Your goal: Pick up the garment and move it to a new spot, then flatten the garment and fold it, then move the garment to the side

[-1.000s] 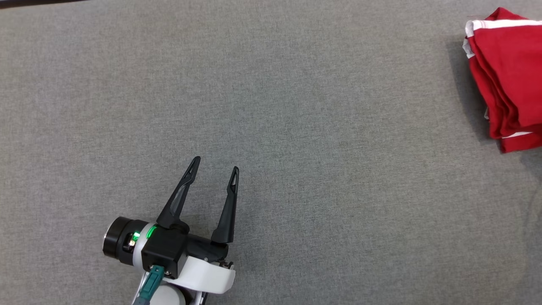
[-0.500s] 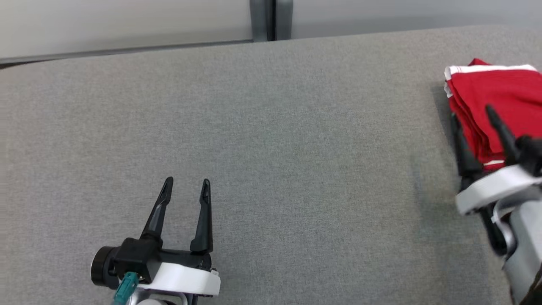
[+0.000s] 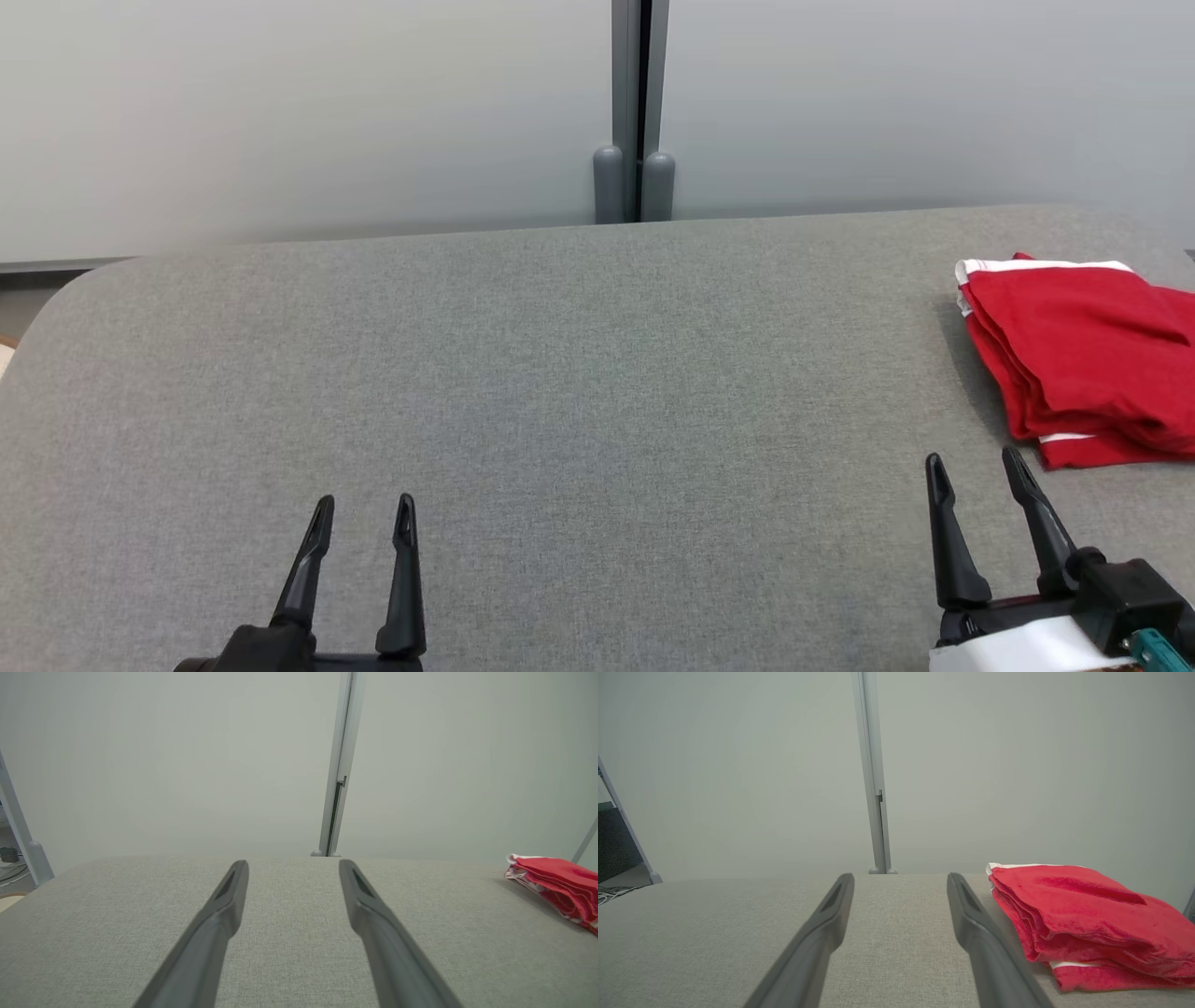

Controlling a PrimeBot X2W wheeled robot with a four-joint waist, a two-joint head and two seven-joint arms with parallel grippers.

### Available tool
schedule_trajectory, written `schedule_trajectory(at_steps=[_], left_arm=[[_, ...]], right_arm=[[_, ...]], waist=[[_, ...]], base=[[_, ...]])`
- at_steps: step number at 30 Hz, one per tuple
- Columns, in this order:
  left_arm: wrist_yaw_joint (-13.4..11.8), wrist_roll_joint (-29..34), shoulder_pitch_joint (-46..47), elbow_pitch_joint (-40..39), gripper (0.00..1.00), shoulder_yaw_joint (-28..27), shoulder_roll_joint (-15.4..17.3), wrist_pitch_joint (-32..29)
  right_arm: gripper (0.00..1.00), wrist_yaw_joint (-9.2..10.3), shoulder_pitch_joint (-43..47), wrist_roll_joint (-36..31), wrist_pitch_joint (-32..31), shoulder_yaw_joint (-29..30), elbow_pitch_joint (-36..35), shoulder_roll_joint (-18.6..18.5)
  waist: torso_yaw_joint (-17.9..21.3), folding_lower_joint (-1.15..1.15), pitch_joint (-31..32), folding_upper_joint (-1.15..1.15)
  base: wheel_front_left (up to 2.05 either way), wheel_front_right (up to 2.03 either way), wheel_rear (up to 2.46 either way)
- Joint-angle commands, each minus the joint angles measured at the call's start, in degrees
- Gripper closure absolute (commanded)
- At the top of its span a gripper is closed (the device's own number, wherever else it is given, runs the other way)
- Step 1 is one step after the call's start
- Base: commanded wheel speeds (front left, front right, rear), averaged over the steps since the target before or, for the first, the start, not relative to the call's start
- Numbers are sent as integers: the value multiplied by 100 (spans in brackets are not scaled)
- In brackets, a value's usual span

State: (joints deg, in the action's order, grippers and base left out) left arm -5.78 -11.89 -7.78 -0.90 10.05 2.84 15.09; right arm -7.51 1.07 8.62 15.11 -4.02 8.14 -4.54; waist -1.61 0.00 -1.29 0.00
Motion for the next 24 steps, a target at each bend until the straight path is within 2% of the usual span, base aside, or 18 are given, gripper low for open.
schedule_trajectory(at_steps=[1,9,17,18,21,24], left_arm=[[7,63,-59,-1,0,-34,14,8],[28,122,-460,116,0,-229,15,8],[49,182,-391,218,0,-211,16,8],[27,171,-460,227,100,-194,-2,-2],[27,158,-511,370,100,-169,-16,-5],[56,-172,-482,361,100,-190,-3,-50]], right_arm=[[0,5,56,-55,3,30,-25,8],[0,4,391,-153,4,89,-18,112],[0,4,439,-163,4,65,24,138],[100,1,373,-152,-1,71,24,143],[100,1,420,-131,-3,66,155,164],[100,1,405,204,-59,75,157,157]], waist=[[33,0,121,0],[126,0,324,0],[193,0,421,0],[193,0,423,0],[193,0,424,0],[193,0,416,0]], base=[[0,0,0],[0,0,0],[0,0,0],[0,0,0],[0,0,0],[0,0,0]])
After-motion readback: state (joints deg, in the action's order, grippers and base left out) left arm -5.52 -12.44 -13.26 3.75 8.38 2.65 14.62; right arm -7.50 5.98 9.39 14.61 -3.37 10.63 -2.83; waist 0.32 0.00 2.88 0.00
